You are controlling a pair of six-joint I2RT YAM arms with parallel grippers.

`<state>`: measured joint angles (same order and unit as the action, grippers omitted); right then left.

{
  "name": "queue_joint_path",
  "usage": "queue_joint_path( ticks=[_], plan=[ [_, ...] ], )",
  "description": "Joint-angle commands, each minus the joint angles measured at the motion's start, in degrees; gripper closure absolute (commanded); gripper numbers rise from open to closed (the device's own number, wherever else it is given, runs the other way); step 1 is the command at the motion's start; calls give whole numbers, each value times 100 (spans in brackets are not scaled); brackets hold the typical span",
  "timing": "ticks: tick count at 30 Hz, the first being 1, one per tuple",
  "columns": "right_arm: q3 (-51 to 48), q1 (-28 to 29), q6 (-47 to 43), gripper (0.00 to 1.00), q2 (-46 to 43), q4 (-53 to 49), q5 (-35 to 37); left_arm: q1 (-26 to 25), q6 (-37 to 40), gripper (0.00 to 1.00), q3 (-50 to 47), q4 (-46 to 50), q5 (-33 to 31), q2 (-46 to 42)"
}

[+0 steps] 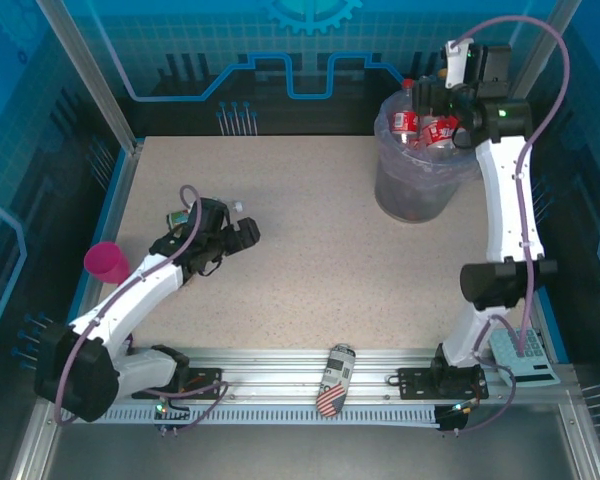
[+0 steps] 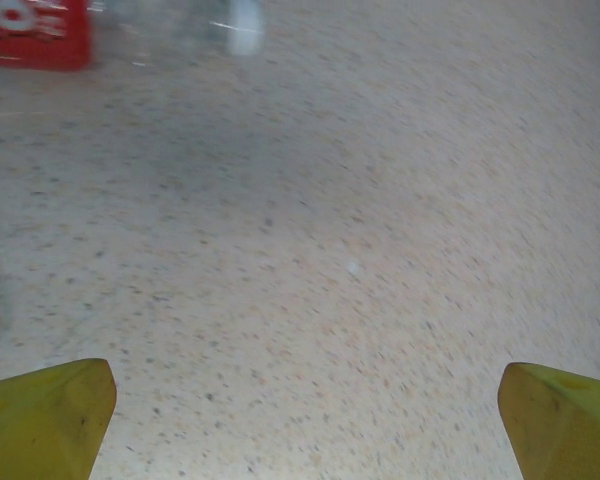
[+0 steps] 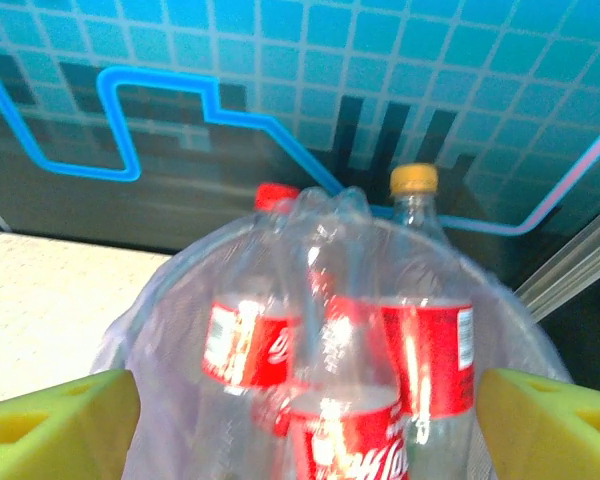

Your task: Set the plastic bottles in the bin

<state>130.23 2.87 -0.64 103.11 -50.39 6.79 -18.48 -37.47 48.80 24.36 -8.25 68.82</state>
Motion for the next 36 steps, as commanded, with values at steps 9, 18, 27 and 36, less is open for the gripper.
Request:
queue_joint_path(
  ticks=[9,18,27,36],
  plan=[
    [-3621,82,940,12,-2402,1496,-1285,986,-1653,1,511,236,-1316,1033],
    [-5535,179,1256,13,-3387,1556,-1417,1611,-3219,1,1618,636,-1510,2606],
    [-5792,177,1102,13,-3678,1165,-1381,1816,-4102,1,2099,462,-1724,3511],
    [-6099,176,1161,13,-3788,1145,-1416,1971,-3959,1,2577,259,-1730,4258]
  ],
)
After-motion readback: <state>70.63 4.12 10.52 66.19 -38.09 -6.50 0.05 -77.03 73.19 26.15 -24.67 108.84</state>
